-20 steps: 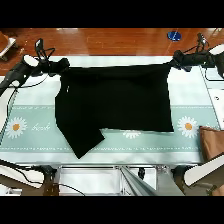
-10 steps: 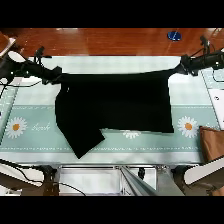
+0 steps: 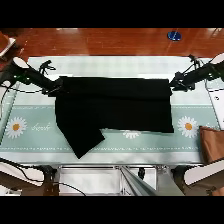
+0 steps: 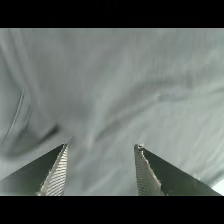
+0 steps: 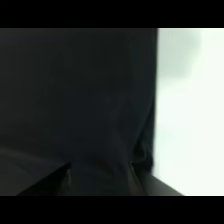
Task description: Fold the shirts.
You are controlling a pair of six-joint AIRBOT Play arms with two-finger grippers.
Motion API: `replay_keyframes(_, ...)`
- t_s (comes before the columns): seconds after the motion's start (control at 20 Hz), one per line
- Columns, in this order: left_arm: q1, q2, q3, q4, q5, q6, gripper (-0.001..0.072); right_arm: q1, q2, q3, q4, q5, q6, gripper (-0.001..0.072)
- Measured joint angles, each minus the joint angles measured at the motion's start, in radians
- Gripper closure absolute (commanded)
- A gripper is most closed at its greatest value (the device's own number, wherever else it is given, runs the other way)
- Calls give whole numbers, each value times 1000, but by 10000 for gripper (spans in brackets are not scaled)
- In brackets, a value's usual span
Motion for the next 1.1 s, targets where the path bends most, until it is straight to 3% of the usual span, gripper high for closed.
replay_keyframes(0.15, 50, 90, -55, 17, -45, 12, 198, -54, 105, -41, -68, 23, 24, 306)
replay_keyframes(0.3, 140, 229, -245, 35, -37, 38, 198, -127, 269, -213, -82, -11, 30, 306)
replay_keyframes(0.7, 447, 606, -840, -72, 134, 95, 198, -209, 713, -878, 228, -207, -131, 306)
replay_keyframes(0.9, 473, 647, -972, -143, 164, 129, 198, -214, 776, -978, 315, -225, -172, 306)
replay_keyframes(1.1, 385, 655, -1056, -257, 218, 184, 199, -215, 793, -1005, 342, -226, -183, 306)
